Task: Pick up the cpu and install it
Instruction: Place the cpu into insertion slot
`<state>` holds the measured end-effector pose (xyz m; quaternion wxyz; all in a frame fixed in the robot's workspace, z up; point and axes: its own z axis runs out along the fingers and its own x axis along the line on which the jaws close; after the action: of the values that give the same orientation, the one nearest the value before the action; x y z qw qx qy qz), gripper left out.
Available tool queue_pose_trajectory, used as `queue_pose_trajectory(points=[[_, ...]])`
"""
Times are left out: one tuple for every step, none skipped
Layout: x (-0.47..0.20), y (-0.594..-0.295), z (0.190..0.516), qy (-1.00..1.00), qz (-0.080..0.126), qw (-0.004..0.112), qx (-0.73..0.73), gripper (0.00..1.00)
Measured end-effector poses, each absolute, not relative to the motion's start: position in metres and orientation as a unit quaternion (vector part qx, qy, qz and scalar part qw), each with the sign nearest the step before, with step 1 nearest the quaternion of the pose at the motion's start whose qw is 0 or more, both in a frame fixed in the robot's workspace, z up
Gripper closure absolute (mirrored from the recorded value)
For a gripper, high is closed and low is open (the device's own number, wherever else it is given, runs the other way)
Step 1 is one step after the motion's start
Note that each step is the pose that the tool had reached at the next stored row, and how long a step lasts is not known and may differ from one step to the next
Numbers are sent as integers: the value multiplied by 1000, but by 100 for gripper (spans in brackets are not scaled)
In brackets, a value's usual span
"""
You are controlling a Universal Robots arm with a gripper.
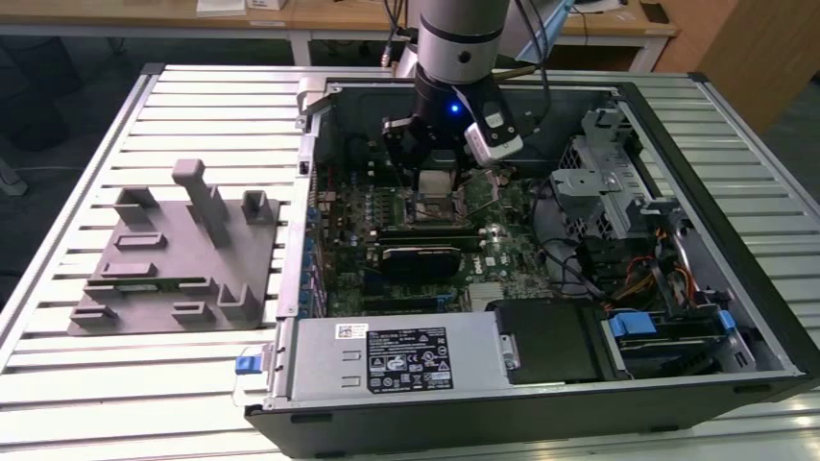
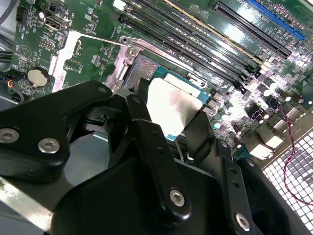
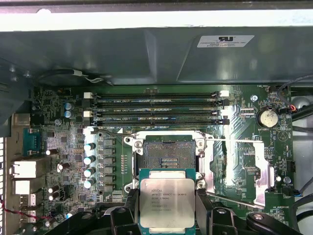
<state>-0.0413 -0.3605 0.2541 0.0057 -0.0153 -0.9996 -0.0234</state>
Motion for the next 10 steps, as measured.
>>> queue_pose_trajectory(points=[[-41, -361, 254, -1000, -23, 6, -15, 46], [-41, -361, 254, -1000, -23, 6, -15, 46], [-41, -361, 254, -1000, -23, 6, -15, 46], [-41, -361, 254, -1000, -23, 6, -15, 46], [-41, -361, 254, -1000, -23, 6, -15, 46], [-41, -361, 254, -1000, -23, 6, -15, 46], [-41, -361, 254, -1000, -23, 6, -15, 46], [-41, -361, 254, -1000, -23, 6, -15, 46], [-41, -361, 254, -1000, -24, 6, -18, 46], [-41, -360, 254, -999, -24, 5, -27, 46]])
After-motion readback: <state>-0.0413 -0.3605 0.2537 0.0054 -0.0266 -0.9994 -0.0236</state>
